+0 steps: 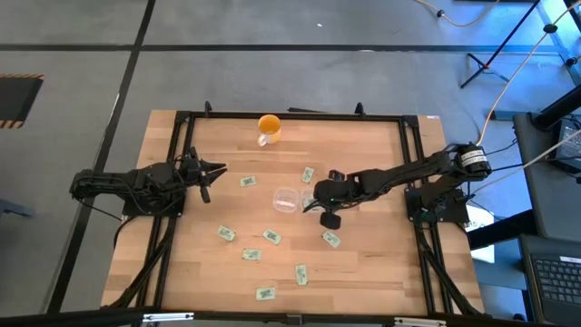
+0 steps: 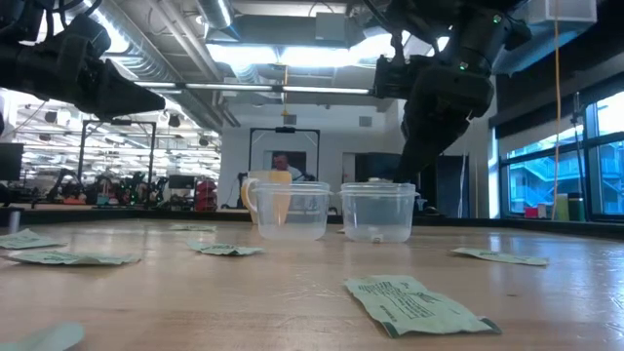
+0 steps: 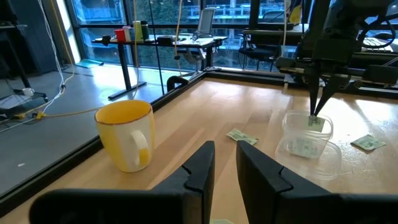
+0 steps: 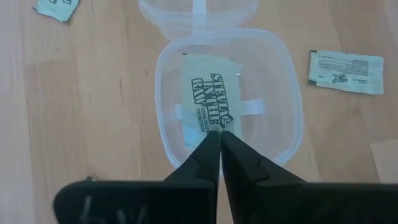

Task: Pick and place items into bin
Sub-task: Put the stevia packet into the right transparent bin

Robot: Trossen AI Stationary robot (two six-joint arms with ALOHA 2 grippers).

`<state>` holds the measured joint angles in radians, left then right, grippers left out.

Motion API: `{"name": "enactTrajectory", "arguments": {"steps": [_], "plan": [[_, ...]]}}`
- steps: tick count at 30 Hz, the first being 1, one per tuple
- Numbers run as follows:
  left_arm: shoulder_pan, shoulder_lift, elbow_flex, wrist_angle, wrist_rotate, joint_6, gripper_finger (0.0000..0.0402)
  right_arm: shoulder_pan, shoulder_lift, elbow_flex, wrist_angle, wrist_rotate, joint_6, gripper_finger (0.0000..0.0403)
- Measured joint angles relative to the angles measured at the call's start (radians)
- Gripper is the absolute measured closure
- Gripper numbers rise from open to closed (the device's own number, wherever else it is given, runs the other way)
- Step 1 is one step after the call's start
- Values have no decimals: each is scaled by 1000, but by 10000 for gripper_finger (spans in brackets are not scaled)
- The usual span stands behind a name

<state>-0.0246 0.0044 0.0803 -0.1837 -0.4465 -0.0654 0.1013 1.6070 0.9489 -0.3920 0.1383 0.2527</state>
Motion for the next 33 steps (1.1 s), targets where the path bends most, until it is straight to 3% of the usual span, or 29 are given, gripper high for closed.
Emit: {"name": "enactTrajectory", "arguments": {"steps": [16, 26, 33], "plan": [[0, 0, 0, 0, 0, 0, 341, -2, 0, 6, 5, 2, -29, 378], [0, 0, 0, 0, 0, -1, 341, -29, -7, 83, -90, 45, -89, 280], [0, 0, 0, 0, 1, -1, 341, -88, -8, 196, -273, 70, -176, 264]]}}
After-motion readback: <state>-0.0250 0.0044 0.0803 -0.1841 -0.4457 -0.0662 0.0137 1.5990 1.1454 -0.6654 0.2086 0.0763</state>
